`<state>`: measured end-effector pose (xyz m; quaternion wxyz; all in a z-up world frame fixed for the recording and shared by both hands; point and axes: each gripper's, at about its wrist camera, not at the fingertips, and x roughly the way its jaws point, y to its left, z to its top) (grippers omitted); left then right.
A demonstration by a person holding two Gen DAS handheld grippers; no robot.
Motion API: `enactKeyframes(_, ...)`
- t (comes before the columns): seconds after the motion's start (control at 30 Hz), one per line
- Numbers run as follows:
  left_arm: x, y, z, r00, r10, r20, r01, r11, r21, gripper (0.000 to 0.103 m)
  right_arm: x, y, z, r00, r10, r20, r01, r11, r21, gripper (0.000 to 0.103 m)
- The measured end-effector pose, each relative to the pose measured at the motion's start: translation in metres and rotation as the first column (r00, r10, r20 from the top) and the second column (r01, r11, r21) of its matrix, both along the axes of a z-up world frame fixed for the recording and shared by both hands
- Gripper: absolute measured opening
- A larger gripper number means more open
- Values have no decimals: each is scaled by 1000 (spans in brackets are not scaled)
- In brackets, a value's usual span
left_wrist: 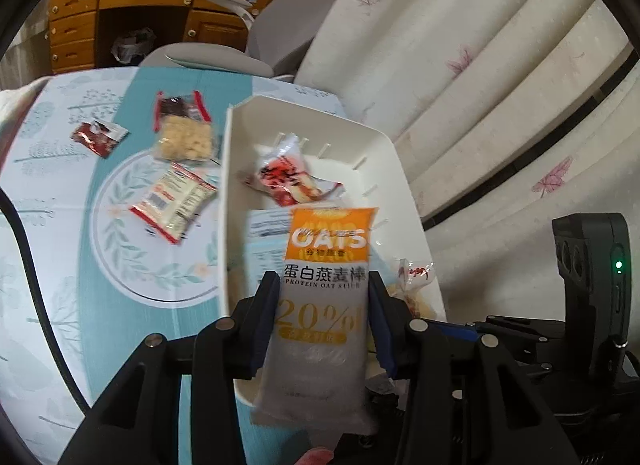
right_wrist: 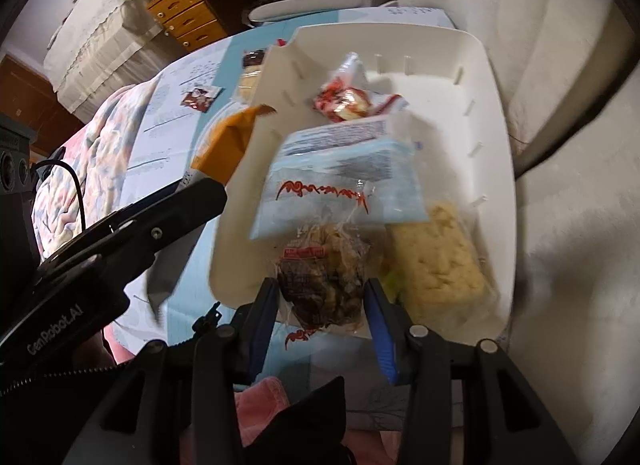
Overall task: Organize snacks
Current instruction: 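Lower the OATS bar and nut bag into the tray and open both tools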
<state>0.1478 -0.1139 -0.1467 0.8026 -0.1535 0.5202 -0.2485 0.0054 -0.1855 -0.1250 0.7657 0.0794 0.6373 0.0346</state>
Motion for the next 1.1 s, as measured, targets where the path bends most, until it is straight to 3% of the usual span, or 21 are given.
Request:
enactKeyframes(0.1,0,-7,-2,1000,-2,-11,2,1000,-4,42,0,-11,-3,1000,-20,-12,20,1000,7,46)
enactKeyframes(0.17,2,-9,-4,1000,2,-28,-2,1000,2,57,0,-17,-6,999,-34,-26,34,999,9,46)
enactKeyframes(0.2,2,-9,-5,999,10,-35,-9,1000,6,70,0,-19,-8,999,-40,-32,40,999,9,47)
enactKeyframes(0.23,2,-8,-4,999,18,-35,-18,1000,6,71,0,-22,-9,998,-48,-36,48,999,11,47)
enactKeyframes(0.33,1,-3,-3,998,43,-41,-42,999,21,71,0,-25,-8,998,-61,-25,61,998,19,49)
enactKeyframes(0.43,-1,2,-2,995,75,-58,-72,996,56,71,-2,-26,-6,998,-69,-5,69,997,26,59)
enactKeyframes(0.9,-15,38,9,986,147,-79,-131,976,171,75,-8,-10,5,989,-127,72,118,986,117,61)
enactKeyframes(1.1,-21,61,12,986,150,-73,-127,960,248,79,-11,-1,8,976,-197,93,181,970,162,69)
